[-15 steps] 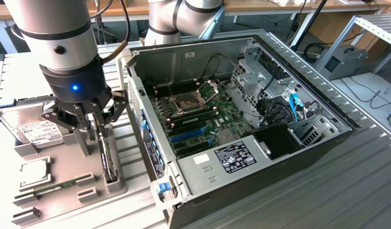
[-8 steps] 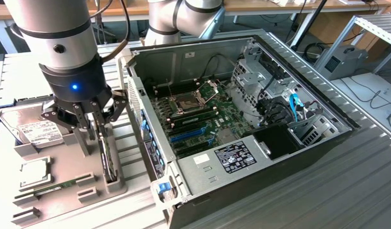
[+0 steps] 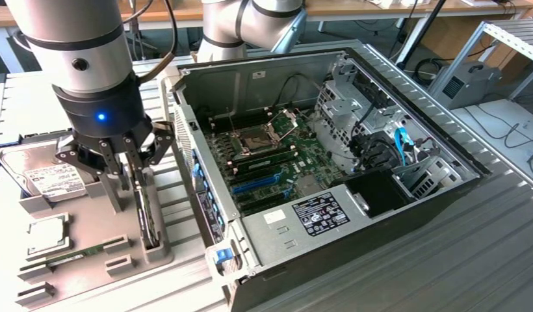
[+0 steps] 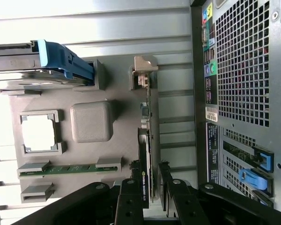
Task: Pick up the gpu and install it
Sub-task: 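Pick up the gpu and move the gpu toward the slot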
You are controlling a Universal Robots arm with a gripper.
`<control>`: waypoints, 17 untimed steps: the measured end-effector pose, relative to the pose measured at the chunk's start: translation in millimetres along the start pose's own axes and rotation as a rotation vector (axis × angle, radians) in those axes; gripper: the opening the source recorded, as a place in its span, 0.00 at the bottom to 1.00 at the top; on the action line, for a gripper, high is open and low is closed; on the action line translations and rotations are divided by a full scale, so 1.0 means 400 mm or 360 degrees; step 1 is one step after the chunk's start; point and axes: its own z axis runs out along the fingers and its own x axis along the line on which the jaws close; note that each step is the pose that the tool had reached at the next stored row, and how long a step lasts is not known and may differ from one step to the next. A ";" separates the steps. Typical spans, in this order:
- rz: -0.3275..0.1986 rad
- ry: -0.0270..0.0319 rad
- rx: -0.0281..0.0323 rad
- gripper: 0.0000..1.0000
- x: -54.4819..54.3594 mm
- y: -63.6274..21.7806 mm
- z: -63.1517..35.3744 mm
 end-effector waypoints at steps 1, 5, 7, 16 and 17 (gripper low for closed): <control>0.0000 0.00001 0.00000 0.28 0.000 0.000 -0.001; 0.0000 0.00001 0.00000 0.28 0.000 0.000 -0.003; 0.0000 0.00000 -0.00001 0.28 0.000 0.000 -0.004; 0.0000 0.00001 0.00000 0.28 0.000 0.000 -0.009; 0.0000 0.00001 0.00000 0.28 0.000 0.000 -0.010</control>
